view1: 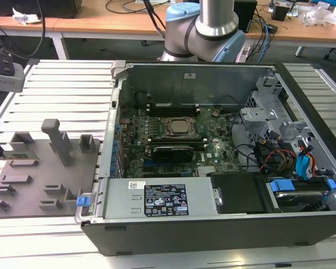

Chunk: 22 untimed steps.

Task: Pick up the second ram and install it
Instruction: 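Pick up the second ram and move it above second insertion slot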

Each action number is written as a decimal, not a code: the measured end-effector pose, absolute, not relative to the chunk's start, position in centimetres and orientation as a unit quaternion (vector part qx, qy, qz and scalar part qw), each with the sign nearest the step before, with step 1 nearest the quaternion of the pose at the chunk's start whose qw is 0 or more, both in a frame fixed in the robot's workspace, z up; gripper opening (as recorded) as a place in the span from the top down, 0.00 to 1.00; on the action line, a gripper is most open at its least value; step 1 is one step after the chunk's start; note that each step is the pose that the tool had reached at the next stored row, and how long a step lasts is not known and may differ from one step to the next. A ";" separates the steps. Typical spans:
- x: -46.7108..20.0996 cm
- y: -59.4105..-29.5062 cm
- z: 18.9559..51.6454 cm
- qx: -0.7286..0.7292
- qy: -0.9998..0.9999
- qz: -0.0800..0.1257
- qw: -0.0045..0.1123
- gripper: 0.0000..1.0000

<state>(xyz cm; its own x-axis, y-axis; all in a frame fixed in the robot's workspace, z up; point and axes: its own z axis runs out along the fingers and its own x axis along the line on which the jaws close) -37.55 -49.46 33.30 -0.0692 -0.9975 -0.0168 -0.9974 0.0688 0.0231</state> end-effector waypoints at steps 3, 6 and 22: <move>-37.5 -49.5 34.0 0.682 -0.731 -0.014 0.002 0.87; -37.5 -49.5 34.9 0.682 -0.731 -0.014 0.002 0.87; -37.6 -49.2 40.0 0.682 -0.731 -0.014 0.002 0.87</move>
